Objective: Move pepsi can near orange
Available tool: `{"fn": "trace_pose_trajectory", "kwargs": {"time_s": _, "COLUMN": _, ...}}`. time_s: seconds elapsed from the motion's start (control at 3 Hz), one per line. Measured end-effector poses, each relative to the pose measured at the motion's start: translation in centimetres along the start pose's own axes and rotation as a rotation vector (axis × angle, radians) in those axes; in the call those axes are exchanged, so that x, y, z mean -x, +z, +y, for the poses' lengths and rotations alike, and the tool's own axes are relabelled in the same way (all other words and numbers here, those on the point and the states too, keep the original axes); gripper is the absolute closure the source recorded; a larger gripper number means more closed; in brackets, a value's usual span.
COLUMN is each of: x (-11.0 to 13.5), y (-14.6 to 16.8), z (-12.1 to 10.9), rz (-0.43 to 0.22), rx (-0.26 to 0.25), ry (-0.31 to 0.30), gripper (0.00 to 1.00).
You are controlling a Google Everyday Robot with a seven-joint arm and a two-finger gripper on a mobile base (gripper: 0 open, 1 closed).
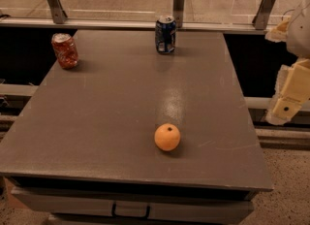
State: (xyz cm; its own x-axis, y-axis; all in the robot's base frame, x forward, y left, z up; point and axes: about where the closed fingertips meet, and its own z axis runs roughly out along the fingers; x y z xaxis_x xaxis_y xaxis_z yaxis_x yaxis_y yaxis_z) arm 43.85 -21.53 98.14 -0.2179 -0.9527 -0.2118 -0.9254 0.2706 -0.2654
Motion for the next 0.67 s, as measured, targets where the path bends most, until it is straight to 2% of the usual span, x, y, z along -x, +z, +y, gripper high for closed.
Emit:
{"fn": "trace_pose_trajectory", "kwargs": {"time_s": 0.33, "x": 0.0, "y": 0.0, "z": 0.0, "rz": 0.000, "rx": 0.000, "ry": 0.000, "gripper": 0.00}}
{"fn": "trace_pose_trajectory", "kwargs": {"time_s": 0.67, "x": 0.4, "y": 2.2, "z": -3.0, "rz": -0.058, "rx": 0.001, "ry": -0.032, "gripper": 0.00}}
